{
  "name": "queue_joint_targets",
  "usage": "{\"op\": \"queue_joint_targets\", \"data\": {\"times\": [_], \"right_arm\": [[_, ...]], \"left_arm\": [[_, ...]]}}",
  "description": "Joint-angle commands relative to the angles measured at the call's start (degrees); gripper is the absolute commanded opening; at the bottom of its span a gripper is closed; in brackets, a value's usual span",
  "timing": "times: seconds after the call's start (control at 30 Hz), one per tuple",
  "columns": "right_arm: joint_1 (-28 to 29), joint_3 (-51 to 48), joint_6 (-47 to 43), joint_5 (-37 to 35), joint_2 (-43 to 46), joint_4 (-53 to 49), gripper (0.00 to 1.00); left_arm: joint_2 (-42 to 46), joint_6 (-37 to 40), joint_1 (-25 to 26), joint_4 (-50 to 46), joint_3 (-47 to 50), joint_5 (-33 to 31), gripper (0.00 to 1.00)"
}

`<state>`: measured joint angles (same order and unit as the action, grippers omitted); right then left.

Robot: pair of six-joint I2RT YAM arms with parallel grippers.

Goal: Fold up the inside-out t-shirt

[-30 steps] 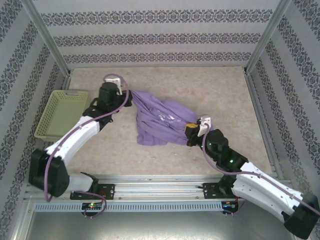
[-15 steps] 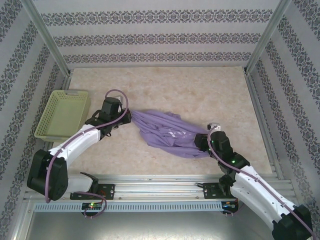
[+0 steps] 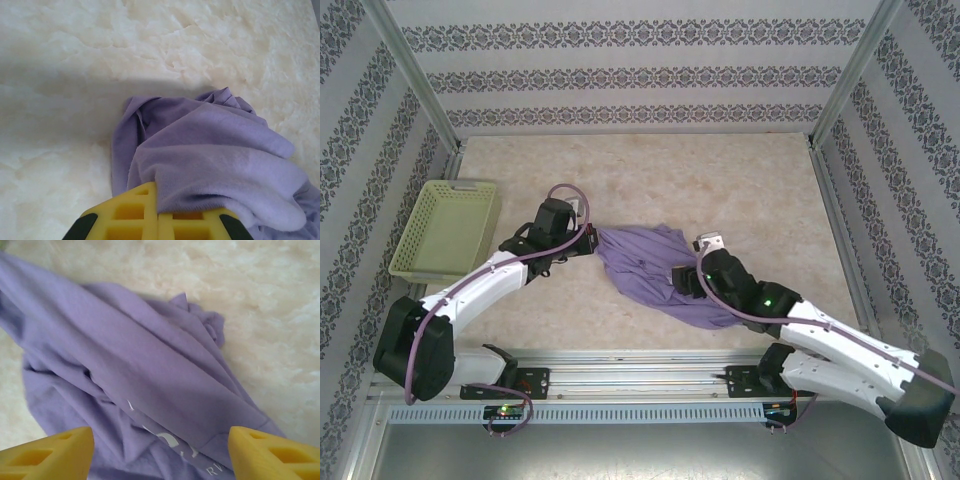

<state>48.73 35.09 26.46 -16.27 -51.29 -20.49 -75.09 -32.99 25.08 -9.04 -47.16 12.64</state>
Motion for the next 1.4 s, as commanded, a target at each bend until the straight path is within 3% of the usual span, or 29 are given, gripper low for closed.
{"op": "queue_joint_targets", "data": {"times": [0.0,0.13,0.3,0.6,0.7,0.8,1.03,1.23,1.37], "right_arm": [[2.16,0.59,-3.99,0.89,-1.89,1.5,0.68],[5.83,1.72,-5.46,3.44,-7.94,9.36,0.64],[6.07,5.64,-6.56,0.75,-18.96,13.15,0.59],[4.25,13.79,-9.45,-5.26,-32.81,11.47,0.64],[3.15,15.03,-9.63,-4.41,-36.01,10.84,0.59],[3.0,15.62,-10.22,-3.47,-37.33,10.3,0.45],[3.47,12.37,-11.06,-0.98,-29.21,9.33,0.0],[3.06,5.7,-11.34,4.84,-9.06,9.3,0.0],[-0.03,-0.31,-7.25,9.64,4.47,10.28,0.0]], "left_arm": [[-0.26,1.22,0.42,-1.31,-2.86,0.09,0.0],[-0.79,1.0,0.5,-1.21,-3.46,0.81,0.0],[-0.92,0.96,0.57,-1.89,-4.38,1.46,0.0],[-0.19,1.22,0.57,-3.31,-6.4,2.72,0.0],[0.34,1.2,0.5,-4.19,-7.07,2.41,0.0],[0.52,1.51,0.5,-5.59,-8.61,0.83,0.0],[-2.09,2.14,-2.11,-12.67,-16.16,-6.07,0.0],[-6.49,2.58,-7.87,-19.58,-24.02,-14.8,0.0],[-9.87,1.86,-12.42,-20.19,-26.63,-16.1,0.0]]}}
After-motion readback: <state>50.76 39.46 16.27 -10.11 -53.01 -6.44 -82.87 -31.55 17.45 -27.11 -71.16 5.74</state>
